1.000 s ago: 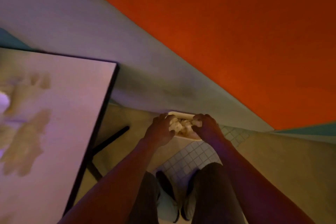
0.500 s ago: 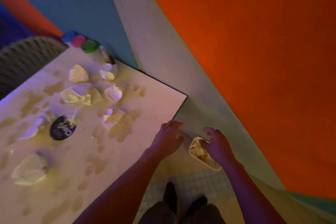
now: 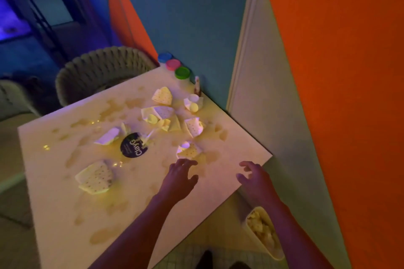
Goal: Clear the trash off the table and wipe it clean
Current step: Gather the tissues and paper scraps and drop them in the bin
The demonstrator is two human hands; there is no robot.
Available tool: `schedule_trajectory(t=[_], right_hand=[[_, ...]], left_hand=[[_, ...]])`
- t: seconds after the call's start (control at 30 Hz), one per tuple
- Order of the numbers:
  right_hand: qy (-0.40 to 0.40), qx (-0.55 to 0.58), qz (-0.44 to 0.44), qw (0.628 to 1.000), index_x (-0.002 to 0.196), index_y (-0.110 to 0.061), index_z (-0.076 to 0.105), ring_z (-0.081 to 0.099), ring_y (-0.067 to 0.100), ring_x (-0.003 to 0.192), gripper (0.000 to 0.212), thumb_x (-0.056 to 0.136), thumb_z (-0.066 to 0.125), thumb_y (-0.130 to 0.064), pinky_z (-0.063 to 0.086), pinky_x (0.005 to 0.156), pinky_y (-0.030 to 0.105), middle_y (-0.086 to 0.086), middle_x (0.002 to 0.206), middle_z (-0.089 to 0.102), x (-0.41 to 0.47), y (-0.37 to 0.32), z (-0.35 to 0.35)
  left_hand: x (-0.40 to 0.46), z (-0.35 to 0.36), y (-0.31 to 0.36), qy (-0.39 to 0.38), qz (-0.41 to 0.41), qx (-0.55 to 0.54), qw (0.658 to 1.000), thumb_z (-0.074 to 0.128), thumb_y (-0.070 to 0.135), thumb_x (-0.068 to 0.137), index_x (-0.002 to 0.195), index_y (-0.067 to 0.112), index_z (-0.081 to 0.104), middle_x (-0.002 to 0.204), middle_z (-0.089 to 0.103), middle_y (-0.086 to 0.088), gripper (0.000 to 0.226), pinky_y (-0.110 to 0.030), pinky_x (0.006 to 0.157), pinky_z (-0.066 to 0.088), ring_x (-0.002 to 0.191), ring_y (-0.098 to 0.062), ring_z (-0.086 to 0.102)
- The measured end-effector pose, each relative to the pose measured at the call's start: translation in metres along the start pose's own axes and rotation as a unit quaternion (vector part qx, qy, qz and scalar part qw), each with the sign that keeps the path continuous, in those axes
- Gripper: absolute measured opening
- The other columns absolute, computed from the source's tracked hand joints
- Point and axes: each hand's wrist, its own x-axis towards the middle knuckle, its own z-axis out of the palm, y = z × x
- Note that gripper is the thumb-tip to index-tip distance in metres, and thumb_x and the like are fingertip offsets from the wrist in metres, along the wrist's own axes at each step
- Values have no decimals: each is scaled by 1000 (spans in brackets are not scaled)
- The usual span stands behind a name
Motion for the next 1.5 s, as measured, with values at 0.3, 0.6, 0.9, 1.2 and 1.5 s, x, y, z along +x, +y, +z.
schedule_trajectory(t=[0.3,0.6,0.9,1.2,1.5], right_hand=[[-68,-25,-18,997,120,-27,62,61,20,101,37,85,71,-30,52,86,35,0,112,59,47,-38,36],[-89,-69,-24,993,125,-27,57,62,26,96,40,86,66,-33,49,84,36,3,122,53,147,-72,52],[-170,-131,-38,976,132,-28,44,58,35,109,48,90,61,-42,45,86,38,6,132,44,240,-101,66],[-236,-157,-41,958,134,-18,41,57,40,112,56,87,67,-33,48,91,42,11,132,42,287,-109,96],[-240,-105,-36,964,117,-21,56,60,30,97,40,79,65,-19,45,78,31,6,116,53,306,-107,97]], left_hand=[[2,-16,-49,16,-76,13,997,64,36,93,138,31,52,144,45,0,47,-40,98,47,125,-26,47],[63,-12,-38,23,-138,20,990,61,38,93,140,36,46,145,41,5,49,-40,94,50,126,-25,47],[133,-9,-14,-8,-194,55,979,59,39,93,145,36,36,148,35,3,57,-41,88,50,125,-29,47],[162,-1,-13,-47,-253,41,965,70,36,86,141,36,39,136,50,0,63,-42,84,55,113,-28,58],[165,7,-14,-44,-300,-4,953,77,33,81,134,27,50,133,43,-4,59,-42,93,51,117,-27,44]])
